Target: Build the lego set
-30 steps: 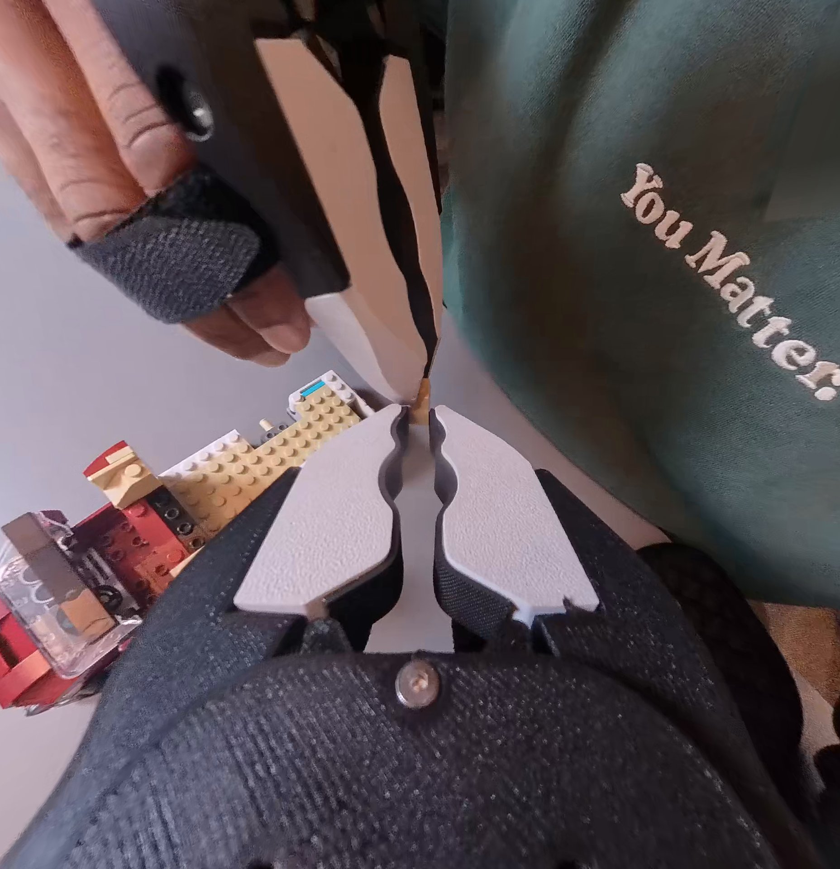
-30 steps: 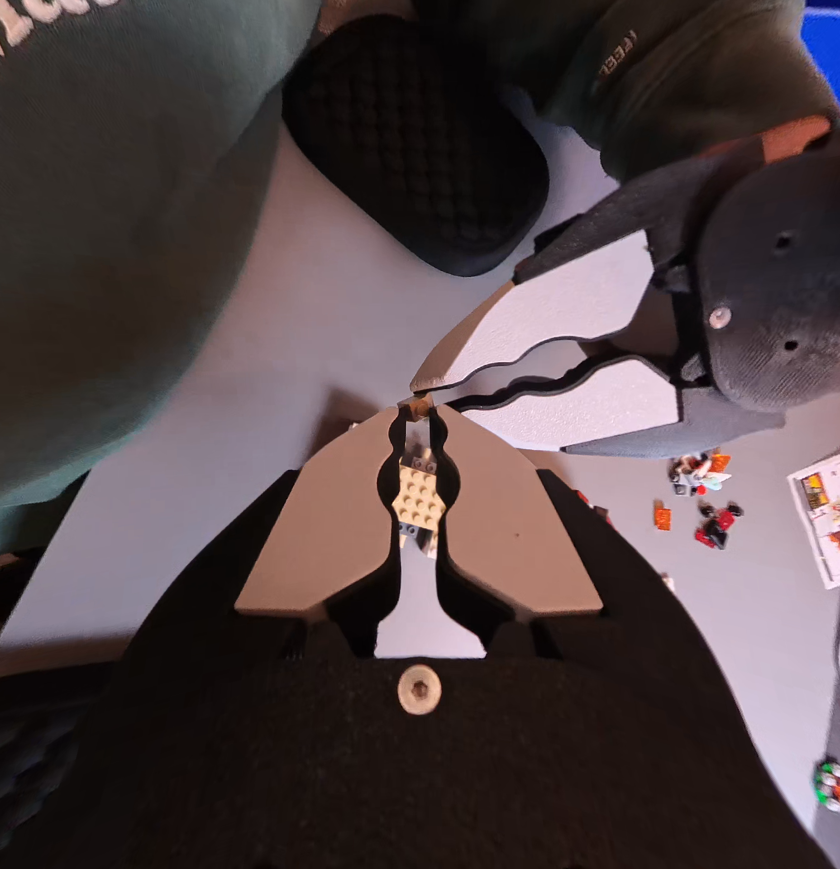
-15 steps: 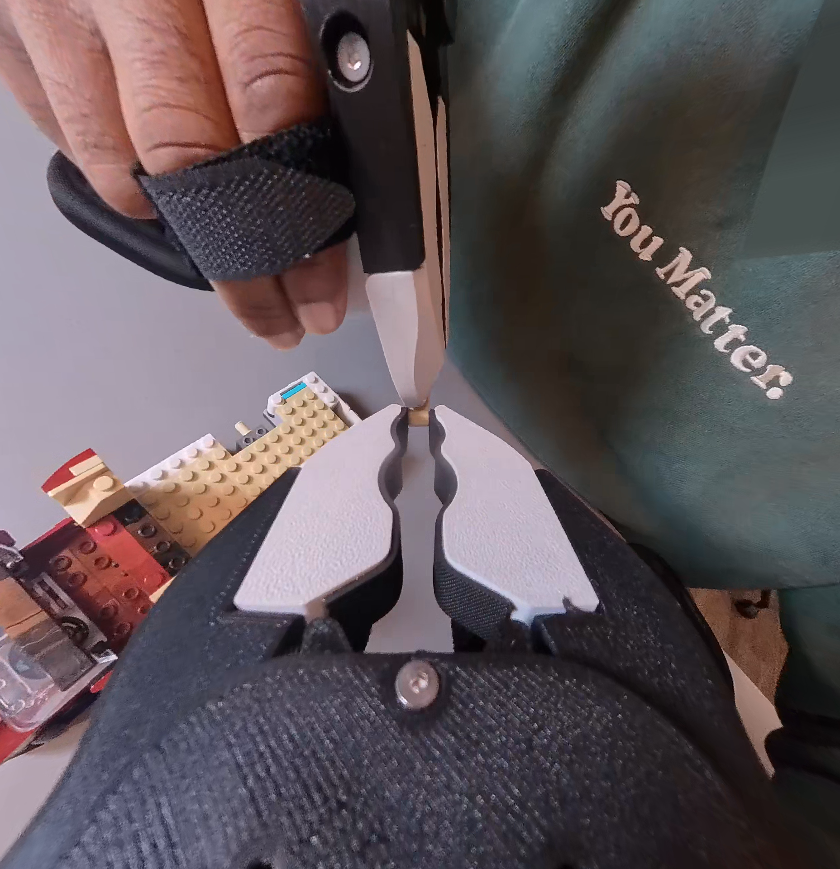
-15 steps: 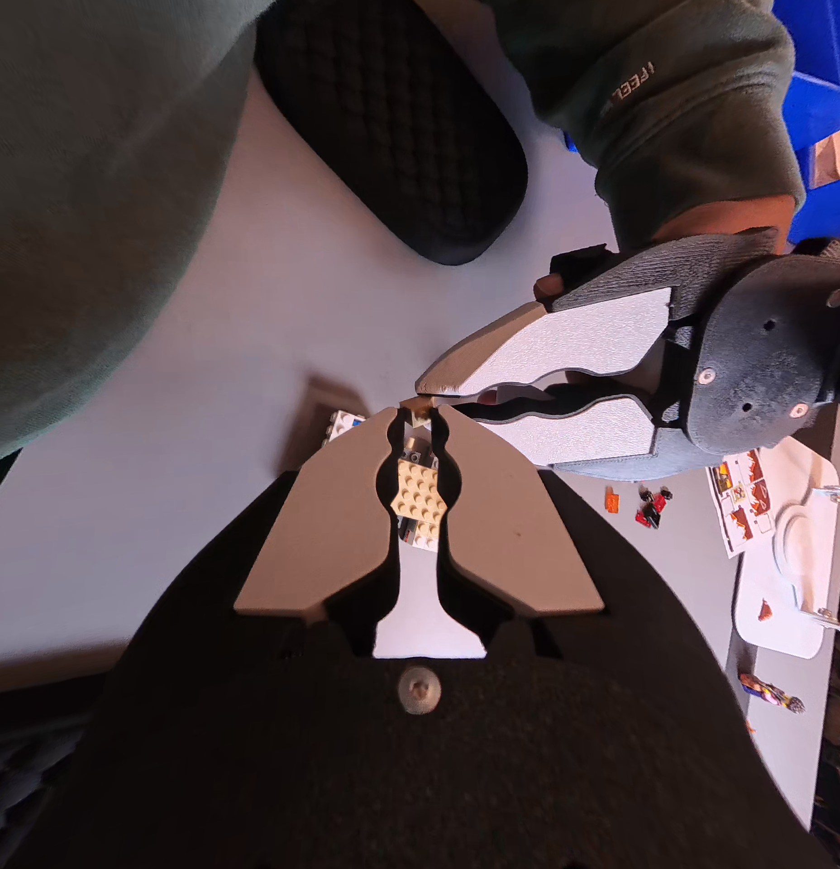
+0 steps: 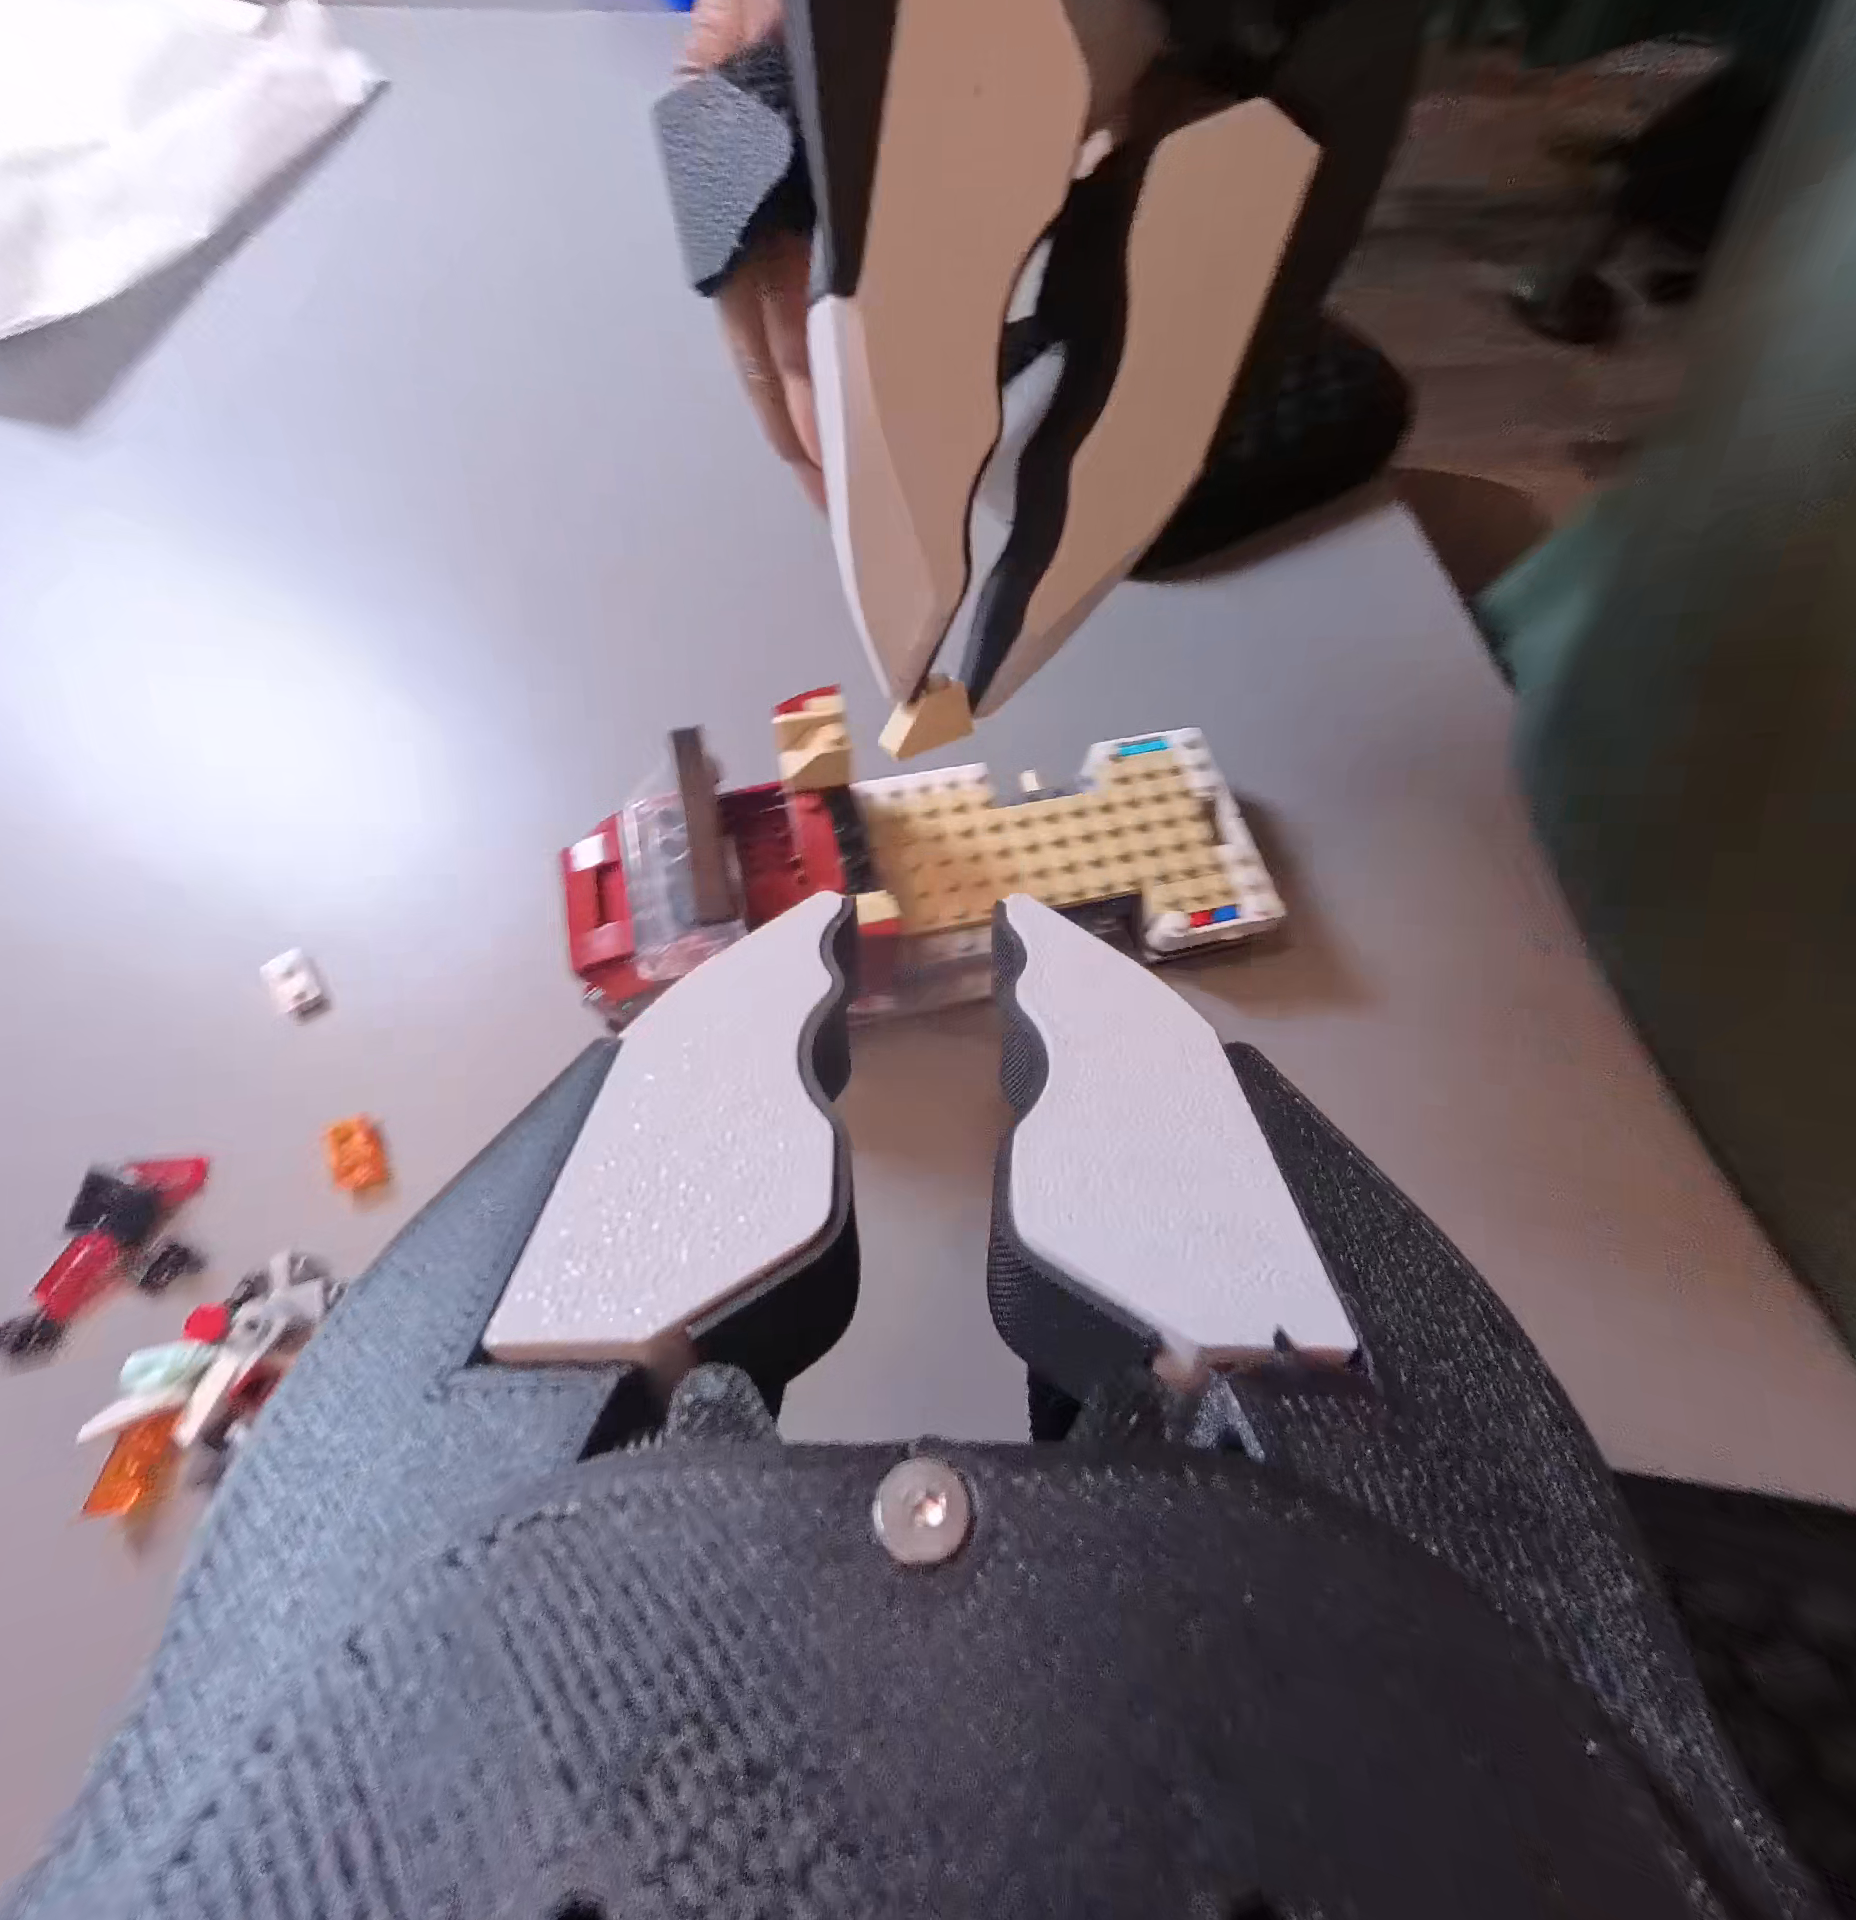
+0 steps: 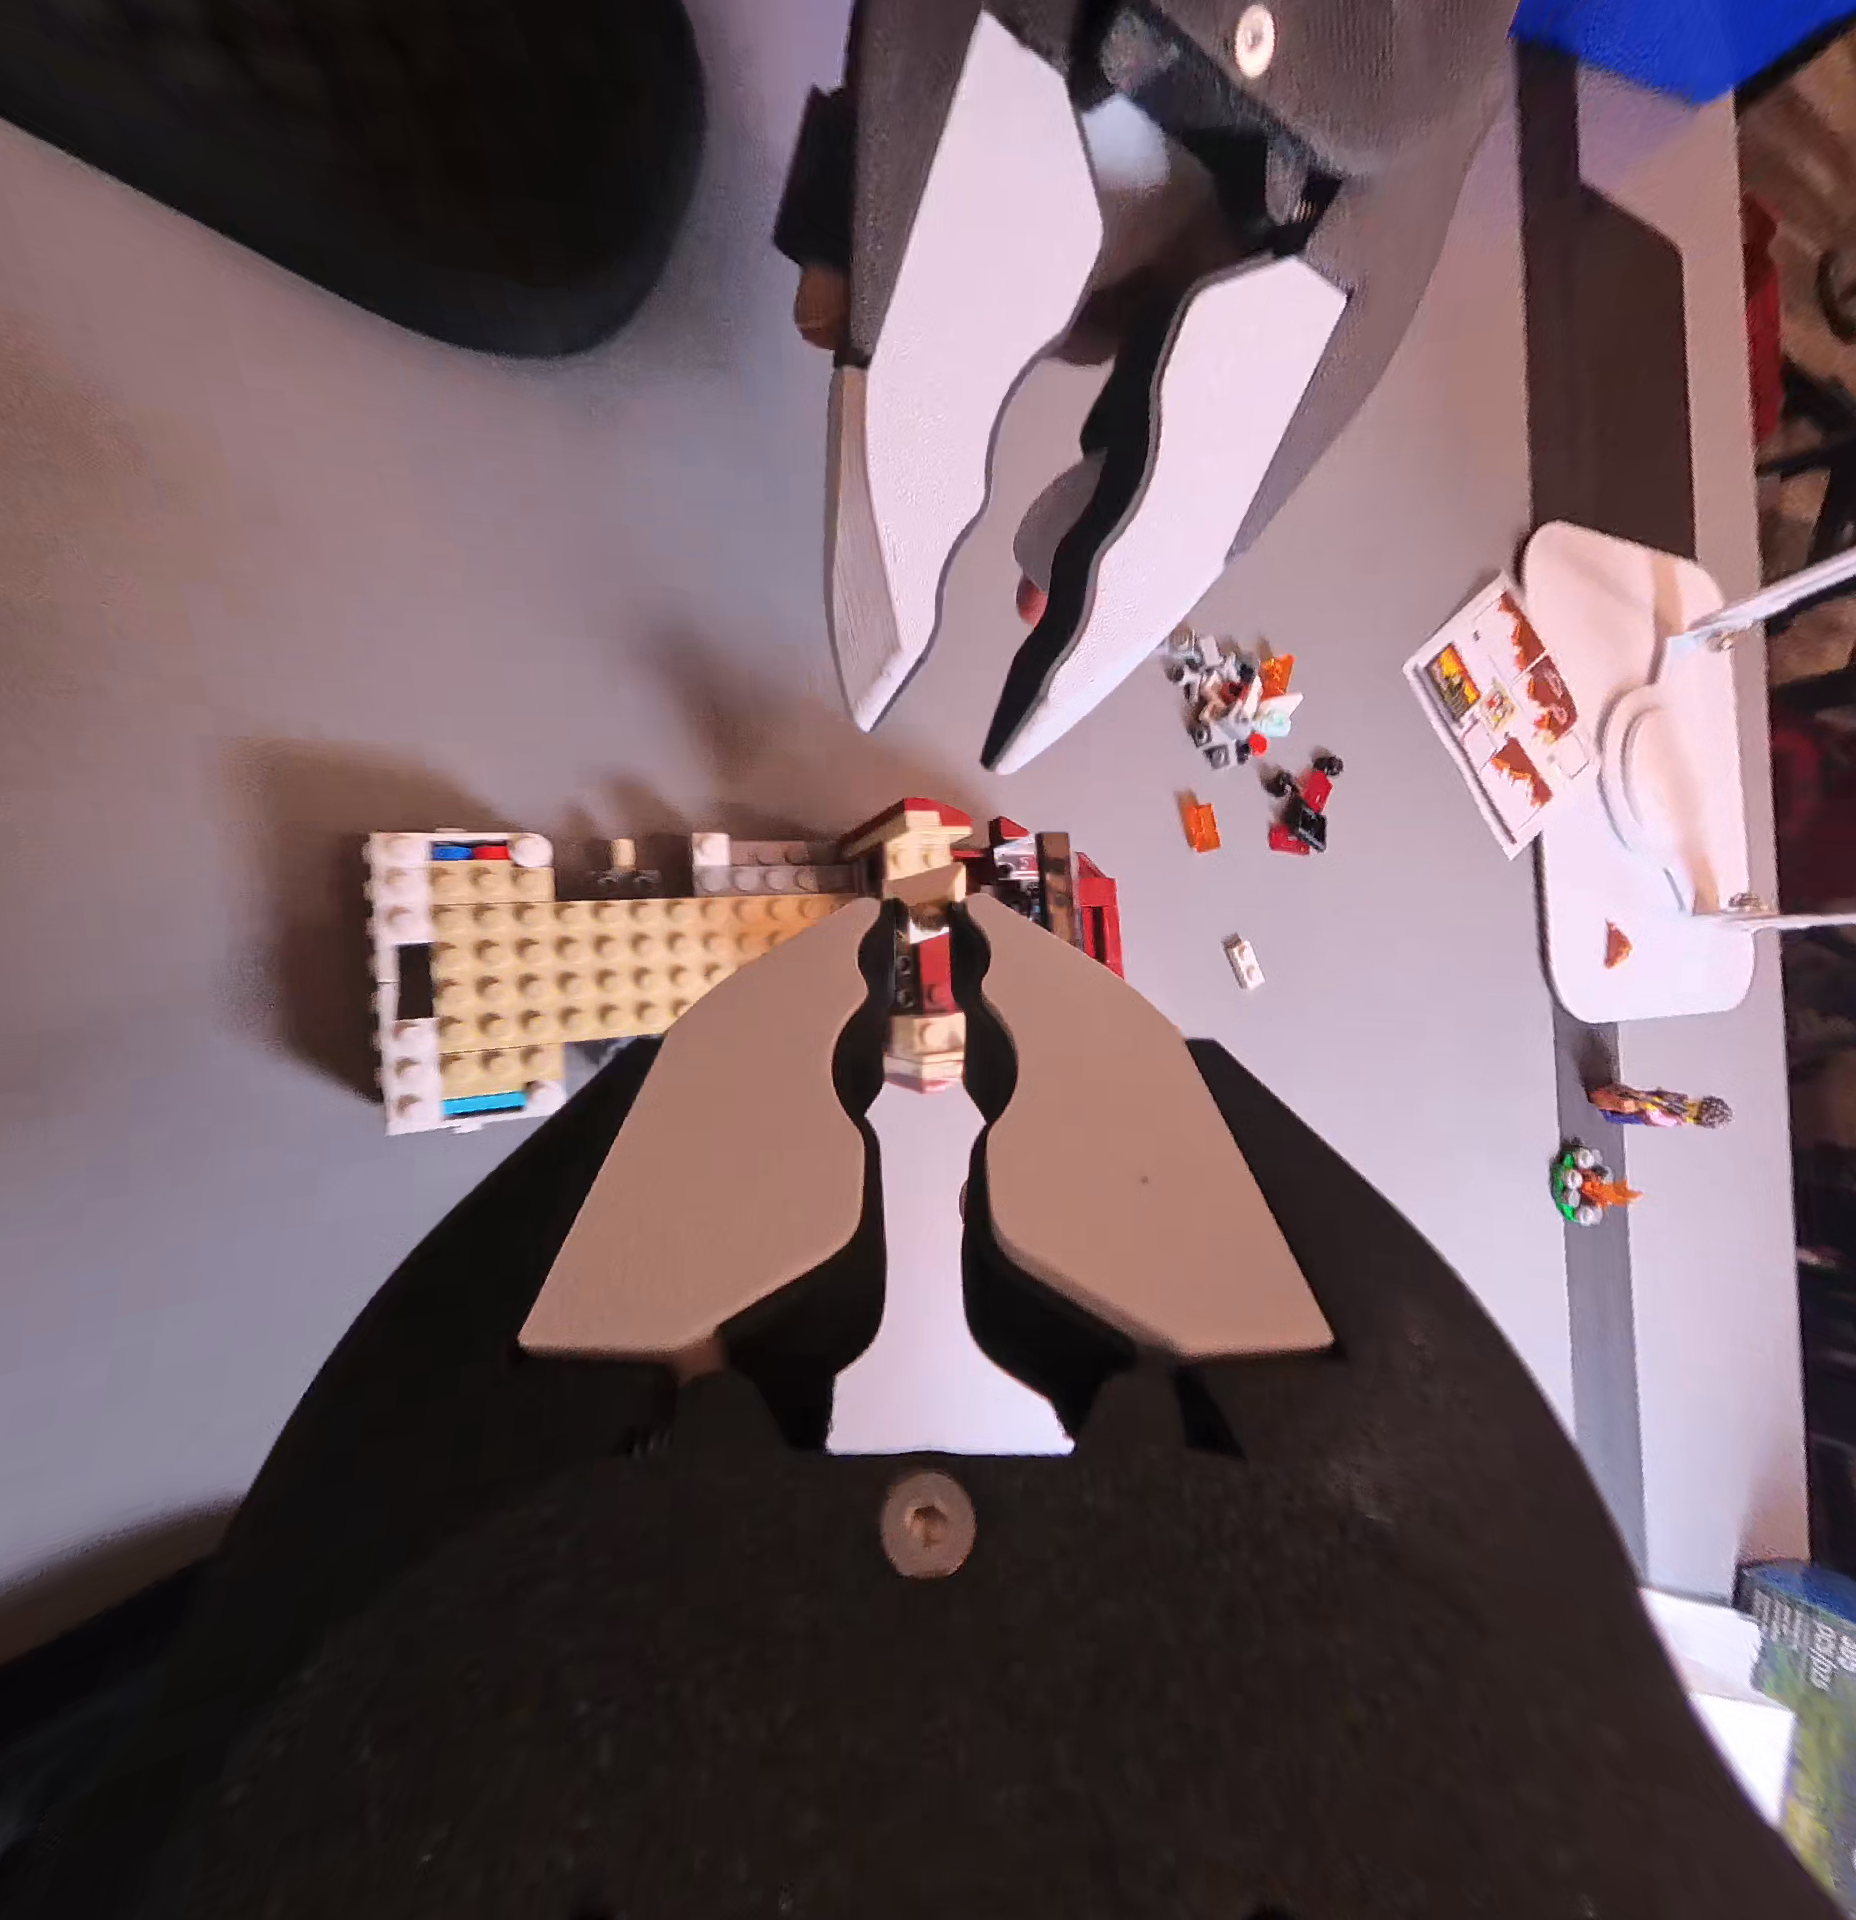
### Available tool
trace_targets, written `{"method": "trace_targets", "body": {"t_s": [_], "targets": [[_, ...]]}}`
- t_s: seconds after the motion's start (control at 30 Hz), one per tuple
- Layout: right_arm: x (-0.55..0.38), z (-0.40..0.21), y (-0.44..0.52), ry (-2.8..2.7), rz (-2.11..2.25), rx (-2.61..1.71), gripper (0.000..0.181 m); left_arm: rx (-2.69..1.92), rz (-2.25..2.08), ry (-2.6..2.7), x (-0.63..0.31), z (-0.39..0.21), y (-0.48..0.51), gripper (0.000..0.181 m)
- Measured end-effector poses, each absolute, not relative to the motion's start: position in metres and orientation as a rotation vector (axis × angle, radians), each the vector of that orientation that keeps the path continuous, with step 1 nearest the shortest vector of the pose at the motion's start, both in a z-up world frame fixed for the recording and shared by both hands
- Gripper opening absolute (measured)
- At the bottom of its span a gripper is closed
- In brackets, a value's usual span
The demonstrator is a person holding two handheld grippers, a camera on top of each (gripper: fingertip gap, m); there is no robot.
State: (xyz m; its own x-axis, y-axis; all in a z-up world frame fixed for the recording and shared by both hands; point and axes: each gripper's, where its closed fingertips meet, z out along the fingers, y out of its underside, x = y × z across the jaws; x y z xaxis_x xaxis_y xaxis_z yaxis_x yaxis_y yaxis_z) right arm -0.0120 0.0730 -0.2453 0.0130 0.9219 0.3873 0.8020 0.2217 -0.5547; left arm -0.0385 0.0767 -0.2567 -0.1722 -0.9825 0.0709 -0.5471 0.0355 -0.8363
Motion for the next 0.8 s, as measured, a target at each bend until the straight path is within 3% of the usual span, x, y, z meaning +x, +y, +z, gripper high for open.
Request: {"method": "trace_targets", "body": {"t_s": [0.37,0.8], "targets": [[-0.023,-0.282,0.092,-1.988,0.124,-1.838,0.010,-1.590,-0.894,1.660,-0.028,-0.290,0.088,0.017],[-0.027,-0.283,0.090,-1.986,0.185,-1.938,0.011,-1.573,-0.899,1.642,-0.028,-0.295,0.087,0.018]]}}
